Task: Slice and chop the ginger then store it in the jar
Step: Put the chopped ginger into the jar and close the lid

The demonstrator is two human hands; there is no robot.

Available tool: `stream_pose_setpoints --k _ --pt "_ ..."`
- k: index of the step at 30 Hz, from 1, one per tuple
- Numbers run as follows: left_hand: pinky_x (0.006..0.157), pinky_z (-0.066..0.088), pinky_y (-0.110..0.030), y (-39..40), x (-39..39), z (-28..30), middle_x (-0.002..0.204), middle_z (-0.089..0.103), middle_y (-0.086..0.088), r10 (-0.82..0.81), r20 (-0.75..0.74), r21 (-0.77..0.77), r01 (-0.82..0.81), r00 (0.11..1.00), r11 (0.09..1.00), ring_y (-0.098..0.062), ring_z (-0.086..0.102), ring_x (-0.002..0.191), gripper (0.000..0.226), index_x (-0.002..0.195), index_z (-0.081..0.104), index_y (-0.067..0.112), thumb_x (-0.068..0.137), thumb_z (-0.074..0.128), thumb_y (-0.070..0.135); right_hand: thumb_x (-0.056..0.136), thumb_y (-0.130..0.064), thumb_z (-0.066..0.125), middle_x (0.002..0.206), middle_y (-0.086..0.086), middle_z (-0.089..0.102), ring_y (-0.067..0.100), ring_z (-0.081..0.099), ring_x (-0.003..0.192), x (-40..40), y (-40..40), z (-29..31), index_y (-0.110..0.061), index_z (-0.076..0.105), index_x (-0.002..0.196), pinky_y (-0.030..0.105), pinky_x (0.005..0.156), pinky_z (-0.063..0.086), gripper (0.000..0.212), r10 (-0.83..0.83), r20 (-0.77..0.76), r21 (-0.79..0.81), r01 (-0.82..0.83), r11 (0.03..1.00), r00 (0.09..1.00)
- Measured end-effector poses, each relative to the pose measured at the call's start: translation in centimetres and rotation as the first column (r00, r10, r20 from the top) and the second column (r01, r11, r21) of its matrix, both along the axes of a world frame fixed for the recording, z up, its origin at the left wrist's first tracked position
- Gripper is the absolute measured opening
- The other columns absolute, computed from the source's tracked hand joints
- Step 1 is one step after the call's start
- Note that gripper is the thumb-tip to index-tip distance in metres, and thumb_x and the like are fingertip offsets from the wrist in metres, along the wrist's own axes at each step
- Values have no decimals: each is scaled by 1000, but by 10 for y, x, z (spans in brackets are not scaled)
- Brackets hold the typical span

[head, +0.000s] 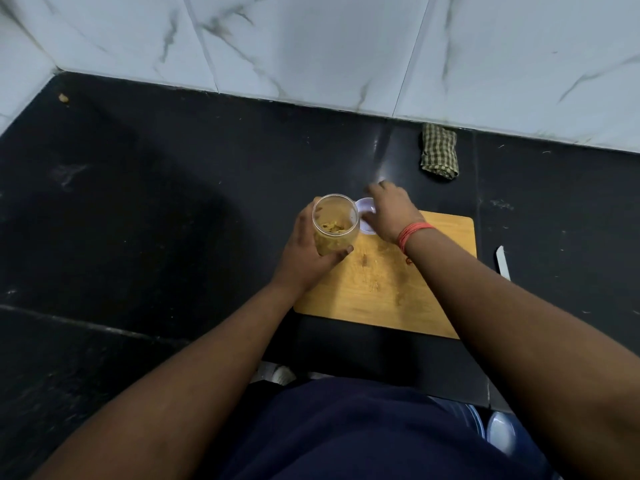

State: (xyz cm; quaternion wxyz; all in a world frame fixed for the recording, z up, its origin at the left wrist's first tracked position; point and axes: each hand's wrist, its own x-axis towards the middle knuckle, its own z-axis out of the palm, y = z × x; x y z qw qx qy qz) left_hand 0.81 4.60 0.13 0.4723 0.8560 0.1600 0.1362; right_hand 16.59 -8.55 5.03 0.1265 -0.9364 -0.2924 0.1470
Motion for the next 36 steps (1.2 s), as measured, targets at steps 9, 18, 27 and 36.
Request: stream_pose_setpoints --k 9,18,27,36 --pt "100 46 -34 0 -1 1 150 35 7 -4 -5 10 4 1000 1000 -10 42 133 99 151 20 30 76 78 57 82 -34 69 134 12 34 33 47 115 -3 -3 0 -30 39 142 44 98 49 67 -36 24 40 35 999 999" --pt "96 48 -34 -1 -1 4 148 36 7 -12 -18 -31 12 1000 999 -11 45 129 100 150 18 32 74 76 62 80 -48 72 108 -1 52 15 52 92 -43 -4 65 -20 45 101 23 68 44 44 -73 -83 532 106 840 994" --pt "99 37 -22 2 2 0 155 34 8 0 -63 -103 -6 998 995 -3 37 134 107 153 16 32 68 74 61 84 -46 66 130 4 40 22 44 113 -55 14 64 -34 29 149 33 88 49 76 393 208 -80 -385 920 896" --pt "97 40 -23 4 3 0 150 37 12 3 -74 -108 -11 997 994 -3 40 130 99 151 20 37 75 82 51 84 -23 72 137 7 34 24 45 117 -36 23 82 -41 23 150 34 92 51 84 662 125 -294 -610 736 739"
